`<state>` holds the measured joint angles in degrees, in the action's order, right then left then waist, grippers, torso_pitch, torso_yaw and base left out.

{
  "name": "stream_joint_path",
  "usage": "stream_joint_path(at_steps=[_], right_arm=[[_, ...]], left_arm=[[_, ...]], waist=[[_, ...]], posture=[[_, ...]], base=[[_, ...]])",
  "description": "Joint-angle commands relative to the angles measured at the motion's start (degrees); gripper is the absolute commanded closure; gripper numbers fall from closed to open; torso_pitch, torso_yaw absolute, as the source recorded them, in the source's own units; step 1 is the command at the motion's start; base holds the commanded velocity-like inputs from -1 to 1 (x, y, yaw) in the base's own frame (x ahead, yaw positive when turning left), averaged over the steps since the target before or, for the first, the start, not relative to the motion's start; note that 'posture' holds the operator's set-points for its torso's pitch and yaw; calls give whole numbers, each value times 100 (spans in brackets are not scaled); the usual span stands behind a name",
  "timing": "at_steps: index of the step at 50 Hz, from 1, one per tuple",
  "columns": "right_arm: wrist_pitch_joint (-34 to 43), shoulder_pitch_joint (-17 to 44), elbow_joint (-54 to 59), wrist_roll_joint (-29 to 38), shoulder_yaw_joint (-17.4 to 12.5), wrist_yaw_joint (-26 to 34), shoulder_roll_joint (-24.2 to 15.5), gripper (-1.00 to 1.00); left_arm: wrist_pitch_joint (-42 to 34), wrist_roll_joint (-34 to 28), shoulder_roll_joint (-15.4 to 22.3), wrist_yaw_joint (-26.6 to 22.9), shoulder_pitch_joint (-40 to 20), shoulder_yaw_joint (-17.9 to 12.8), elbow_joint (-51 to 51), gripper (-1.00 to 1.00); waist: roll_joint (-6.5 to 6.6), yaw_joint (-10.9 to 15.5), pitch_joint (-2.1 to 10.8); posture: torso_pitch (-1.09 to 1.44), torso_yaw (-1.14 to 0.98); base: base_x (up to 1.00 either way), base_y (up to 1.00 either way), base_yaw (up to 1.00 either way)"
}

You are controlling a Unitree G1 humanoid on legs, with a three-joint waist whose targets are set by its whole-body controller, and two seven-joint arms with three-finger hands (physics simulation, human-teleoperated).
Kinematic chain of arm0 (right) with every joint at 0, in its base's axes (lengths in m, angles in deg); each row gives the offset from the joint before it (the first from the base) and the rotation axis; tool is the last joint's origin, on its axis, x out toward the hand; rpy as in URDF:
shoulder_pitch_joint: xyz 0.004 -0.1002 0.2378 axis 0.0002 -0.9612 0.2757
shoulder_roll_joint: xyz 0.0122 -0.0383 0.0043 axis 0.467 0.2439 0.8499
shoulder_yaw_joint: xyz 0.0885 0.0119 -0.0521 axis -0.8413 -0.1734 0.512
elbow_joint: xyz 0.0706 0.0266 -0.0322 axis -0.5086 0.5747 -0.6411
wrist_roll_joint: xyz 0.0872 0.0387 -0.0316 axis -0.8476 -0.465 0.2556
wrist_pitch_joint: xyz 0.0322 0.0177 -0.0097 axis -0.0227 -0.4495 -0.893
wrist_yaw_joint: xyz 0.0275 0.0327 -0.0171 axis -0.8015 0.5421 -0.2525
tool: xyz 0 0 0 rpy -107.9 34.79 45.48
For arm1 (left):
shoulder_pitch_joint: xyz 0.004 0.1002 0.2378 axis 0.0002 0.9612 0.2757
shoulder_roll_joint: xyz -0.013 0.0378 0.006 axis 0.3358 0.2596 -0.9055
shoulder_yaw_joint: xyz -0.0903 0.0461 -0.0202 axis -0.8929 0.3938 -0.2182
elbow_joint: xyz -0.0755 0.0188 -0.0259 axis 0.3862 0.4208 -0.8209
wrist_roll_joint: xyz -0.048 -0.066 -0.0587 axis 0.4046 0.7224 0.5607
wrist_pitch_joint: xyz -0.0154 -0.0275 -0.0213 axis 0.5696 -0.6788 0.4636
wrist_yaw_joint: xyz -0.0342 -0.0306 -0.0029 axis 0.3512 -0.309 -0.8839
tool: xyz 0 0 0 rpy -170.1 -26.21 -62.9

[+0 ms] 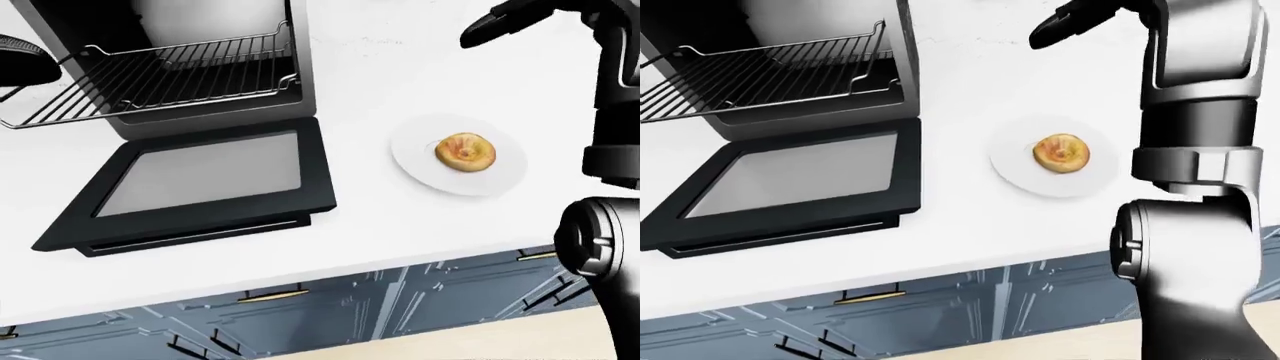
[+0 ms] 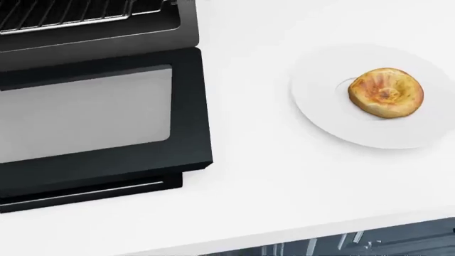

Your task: Place the bread on the top rack of the toaster oven.

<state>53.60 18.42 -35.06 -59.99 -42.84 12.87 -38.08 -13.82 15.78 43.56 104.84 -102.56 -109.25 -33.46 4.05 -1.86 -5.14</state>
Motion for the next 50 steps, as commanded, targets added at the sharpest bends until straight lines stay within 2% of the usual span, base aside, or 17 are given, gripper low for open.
stream_joint_path(at_steps=[1, 5, 7, 11, 15, 22, 26, 27, 31, 34, 39, 42, 45, 47, 50], right_arm=[[-459, 180, -182, 550, 31, 631, 73, -100], [-291, 60, -235, 1020, -61, 1313, 377, -100], [31, 53, -204, 1155, -117, 1660, 507, -100], [191, 16, -242, 1344, -214, 1883, 591, -100], [-96, -289, -356, 1601, -145, 2158, 590, -100], [39, -498, -732, 1885, -236, 2519, 664, -100], [-183, -644, -821, 2015, -251, 2944, 461, -100], [-147, -586, -822, 2046, -265, 3148, 370, -100], [-395, -196, -233, 2120, -357, 3343, 121, -100], [-615, 20, 60, 2255, -315, 3486, -62, -100], [-1574, 659, 676, 2550, -148, 3987, -371, -100], [-1886, 1233, 1272, 2785, -141, 3903, -372, -100], [-2275, 1464, 1580, 2983, -99, 4050, -412, -100], [-2611, 1423, 1612, 3032, -95, 4281, -441, -100], [-2928, 1389, 1745, 3233, -99, 4177, -413, -100]], left_arm=[[129, -107, 93, 9, -122, -163, 33, -100], [68, -164, 35, -9, -165, -162, 35, -100], [48, -190, 22, -19, -180, -168, 39, -100], [6, -261, -12, -26, -227, -116, 0, -100], [-47, -247, -41, -14, -241, -162, -7, -100], [-95, -307, -104, -40, -263, -181, -13, -100], [-104, -337, -139, -45, -248, -184, -28, -100], [-104, -349, -154, -42, -253, -168, -34, -100], [-132, -400, -199, -58, -301, -129, -36, -100], [-173, -400, -203, -51, -333, -125, -55, -100], [-209, -447, -248, -65, -375, -97, -49, -100], [-227, -498, -276, -91, -383, -84, -62, -100], [-266, -487, -297, -74, -398, -108, -71, -100], [-268, -517, -314, -96, -380, -127, -66, -100], [-277, -554, -330, -118, -389, -119, -65, -100]], waist=[[-2, 0, 146], [20, -27, 144], [27, -41, 157], [48, -46, 166], [61, -27, 160], [87, -33, 186], [85, -35, 191], [80, -34, 194], [77, -35, 210], [82, -43, 211], [86, -63, 205], [110, -83, 195], [124, -101, 183], [123, -111, 176], [109, -120, 170]], posture=[[0, 0], [0, 0], [0, 0], [0, 0], [0, 0], [0, 0], [0, 0], [0, 0], [0, 0], [0, 0], [0, 0], [0, 0], [0, 0], [0, 0], [0, 0]], base=[[0, 0, 0], [0, 0, 0], [0, 0, 0], [0, 0, 0], [0, 0, 0], [0, 0, 0], [0, 0, 0], [0, 0, 0], [0, 0, 0], [0, 0, 0], [0, 0, 0], [0, 0, 0], [0, 0, 0], [0, 0, 0], [0, 0, 0]])
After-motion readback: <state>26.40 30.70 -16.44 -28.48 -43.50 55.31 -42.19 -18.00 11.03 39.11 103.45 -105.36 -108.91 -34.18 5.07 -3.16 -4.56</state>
